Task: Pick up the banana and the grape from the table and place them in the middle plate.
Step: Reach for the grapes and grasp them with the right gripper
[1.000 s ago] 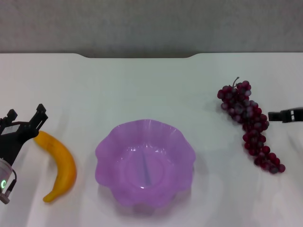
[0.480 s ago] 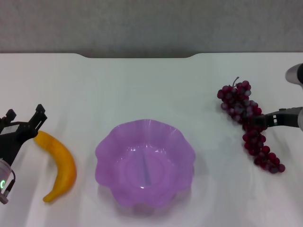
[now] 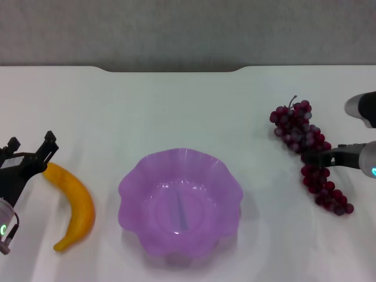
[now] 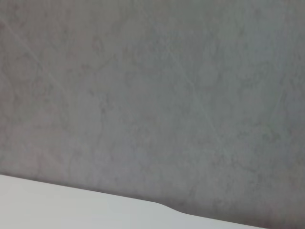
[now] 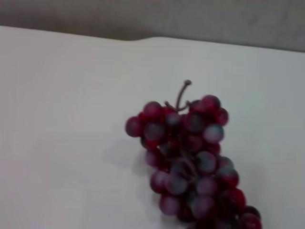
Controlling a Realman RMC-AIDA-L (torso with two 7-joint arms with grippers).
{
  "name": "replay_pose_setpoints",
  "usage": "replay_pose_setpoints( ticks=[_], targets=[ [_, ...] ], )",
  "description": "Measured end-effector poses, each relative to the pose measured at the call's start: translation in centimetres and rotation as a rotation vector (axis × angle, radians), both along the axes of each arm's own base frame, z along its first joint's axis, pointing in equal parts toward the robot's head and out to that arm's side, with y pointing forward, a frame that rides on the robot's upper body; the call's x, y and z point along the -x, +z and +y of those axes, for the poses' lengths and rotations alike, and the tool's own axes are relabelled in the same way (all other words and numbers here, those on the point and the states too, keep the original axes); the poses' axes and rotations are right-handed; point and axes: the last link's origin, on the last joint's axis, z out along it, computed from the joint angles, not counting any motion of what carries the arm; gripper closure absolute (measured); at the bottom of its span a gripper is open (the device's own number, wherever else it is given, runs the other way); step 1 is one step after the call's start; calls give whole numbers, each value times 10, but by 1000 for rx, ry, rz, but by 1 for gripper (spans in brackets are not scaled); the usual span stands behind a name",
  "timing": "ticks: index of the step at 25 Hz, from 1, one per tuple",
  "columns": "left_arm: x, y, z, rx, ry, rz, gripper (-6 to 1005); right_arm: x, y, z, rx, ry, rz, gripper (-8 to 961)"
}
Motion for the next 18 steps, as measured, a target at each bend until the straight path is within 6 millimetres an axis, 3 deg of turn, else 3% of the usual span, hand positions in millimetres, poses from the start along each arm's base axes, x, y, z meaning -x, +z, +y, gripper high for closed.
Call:
replay_pose_setpoints(
  ticks=[8,18],
  targets=[
    [0,0,0,1,0,0,108,10,-12,1,26,35,-5,64],
    [0,0,0,1,-1,0,108,-4,-8,-1,16,-12,-4,65]
  ],
)
